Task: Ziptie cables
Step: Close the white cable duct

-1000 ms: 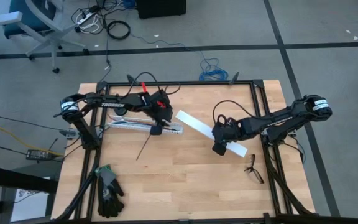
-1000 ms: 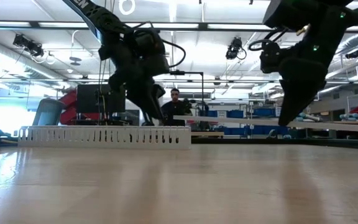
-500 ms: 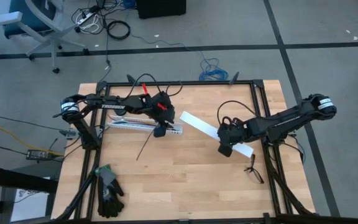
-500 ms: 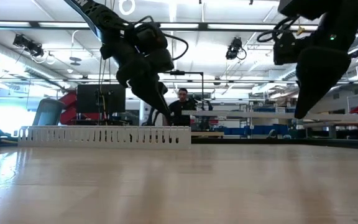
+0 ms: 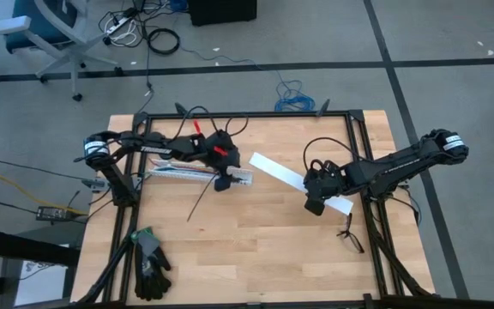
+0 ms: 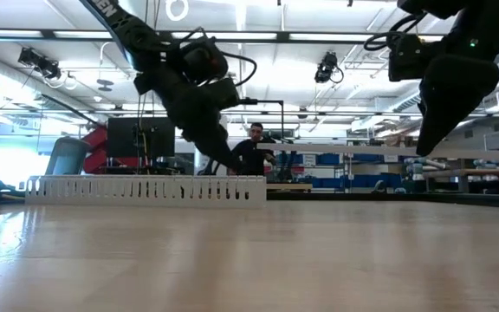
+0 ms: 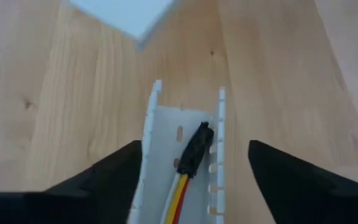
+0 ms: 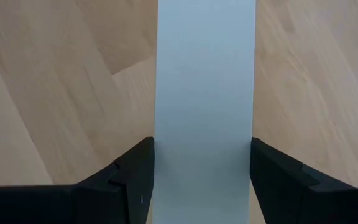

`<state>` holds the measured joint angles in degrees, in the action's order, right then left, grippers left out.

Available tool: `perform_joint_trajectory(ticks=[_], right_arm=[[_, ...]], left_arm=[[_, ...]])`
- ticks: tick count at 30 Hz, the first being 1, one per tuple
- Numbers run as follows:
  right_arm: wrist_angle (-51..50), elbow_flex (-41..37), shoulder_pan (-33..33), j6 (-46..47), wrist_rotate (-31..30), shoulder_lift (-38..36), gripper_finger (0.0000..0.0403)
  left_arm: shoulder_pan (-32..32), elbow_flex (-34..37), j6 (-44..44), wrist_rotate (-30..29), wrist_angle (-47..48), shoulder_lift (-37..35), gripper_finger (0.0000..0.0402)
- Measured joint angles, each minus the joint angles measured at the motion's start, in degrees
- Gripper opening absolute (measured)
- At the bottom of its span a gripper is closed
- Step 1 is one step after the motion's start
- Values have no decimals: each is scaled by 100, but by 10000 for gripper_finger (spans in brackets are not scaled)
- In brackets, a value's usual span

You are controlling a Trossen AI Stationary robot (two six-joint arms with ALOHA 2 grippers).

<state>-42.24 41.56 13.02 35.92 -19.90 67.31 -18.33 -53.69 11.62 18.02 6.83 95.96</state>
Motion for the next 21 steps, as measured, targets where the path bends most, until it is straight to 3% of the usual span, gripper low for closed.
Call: perform_joint_trajectory(ticks=[7,13,21], right_arm=[[-4,0,0,-10,0,0,220],[-2,0,0,-48,-12,0,219],[5,0,0,-50,-46,0,219]], left_arm=[[0,146,-117,-15,-373,4,353],[43,153,-283,-26,-545,4,356],[295,153,302,-381,-915,109,356]])
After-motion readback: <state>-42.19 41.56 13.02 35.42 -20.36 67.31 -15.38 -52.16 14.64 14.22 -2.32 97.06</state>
